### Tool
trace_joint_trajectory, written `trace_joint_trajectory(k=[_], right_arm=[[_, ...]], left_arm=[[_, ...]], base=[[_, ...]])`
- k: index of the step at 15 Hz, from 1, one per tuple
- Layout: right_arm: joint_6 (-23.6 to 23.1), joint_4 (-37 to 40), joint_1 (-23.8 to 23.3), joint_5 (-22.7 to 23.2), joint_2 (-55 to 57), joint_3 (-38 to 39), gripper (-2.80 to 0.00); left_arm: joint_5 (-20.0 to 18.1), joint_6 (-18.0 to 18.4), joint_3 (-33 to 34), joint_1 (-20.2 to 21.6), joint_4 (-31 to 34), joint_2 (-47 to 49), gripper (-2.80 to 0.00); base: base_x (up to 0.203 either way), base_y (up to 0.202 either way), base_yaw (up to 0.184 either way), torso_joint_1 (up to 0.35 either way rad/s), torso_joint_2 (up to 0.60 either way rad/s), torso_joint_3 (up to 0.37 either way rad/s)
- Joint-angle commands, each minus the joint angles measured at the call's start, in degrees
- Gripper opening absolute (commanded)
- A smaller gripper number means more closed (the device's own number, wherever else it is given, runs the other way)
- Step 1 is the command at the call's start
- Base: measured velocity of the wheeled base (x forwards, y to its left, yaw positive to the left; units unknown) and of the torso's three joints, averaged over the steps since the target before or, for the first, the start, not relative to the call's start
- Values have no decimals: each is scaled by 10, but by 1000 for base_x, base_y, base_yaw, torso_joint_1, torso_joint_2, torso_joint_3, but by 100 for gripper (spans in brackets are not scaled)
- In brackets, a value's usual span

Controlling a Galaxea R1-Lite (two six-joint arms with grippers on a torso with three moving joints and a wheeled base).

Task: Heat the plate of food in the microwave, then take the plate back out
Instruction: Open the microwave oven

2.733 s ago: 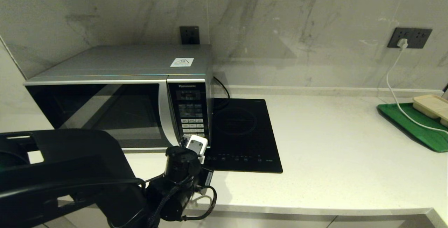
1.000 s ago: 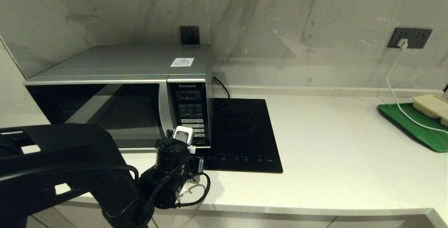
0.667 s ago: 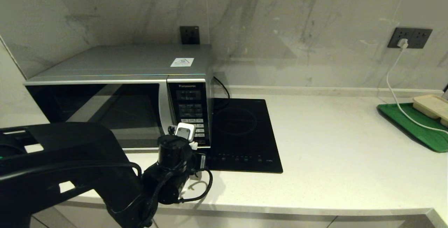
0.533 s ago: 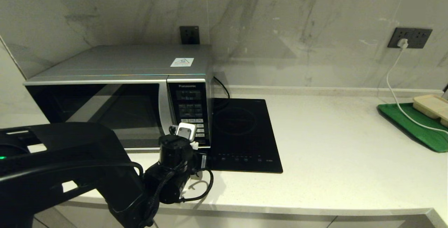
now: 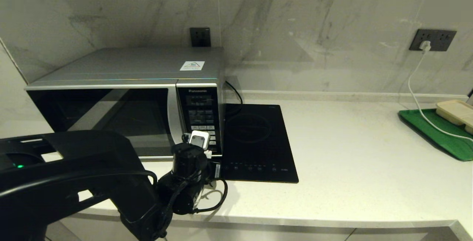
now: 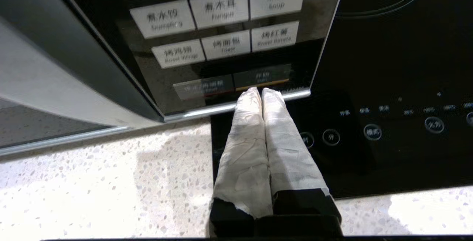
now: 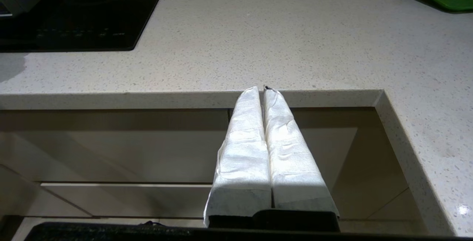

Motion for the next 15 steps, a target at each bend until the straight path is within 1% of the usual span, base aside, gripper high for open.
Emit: trace_joint_trajectory(k=[1,15], right_arm=[[0,0,0,0,0,0,-280],[0,0,0,0,0,0,-280]], left_arm=[[2,-1,-6,0,-4,2,-280],[2,-1,-15,2,-5,17,-280]], base=[[0,0,0,0,0,0],[0,0,0,0,0,0]])
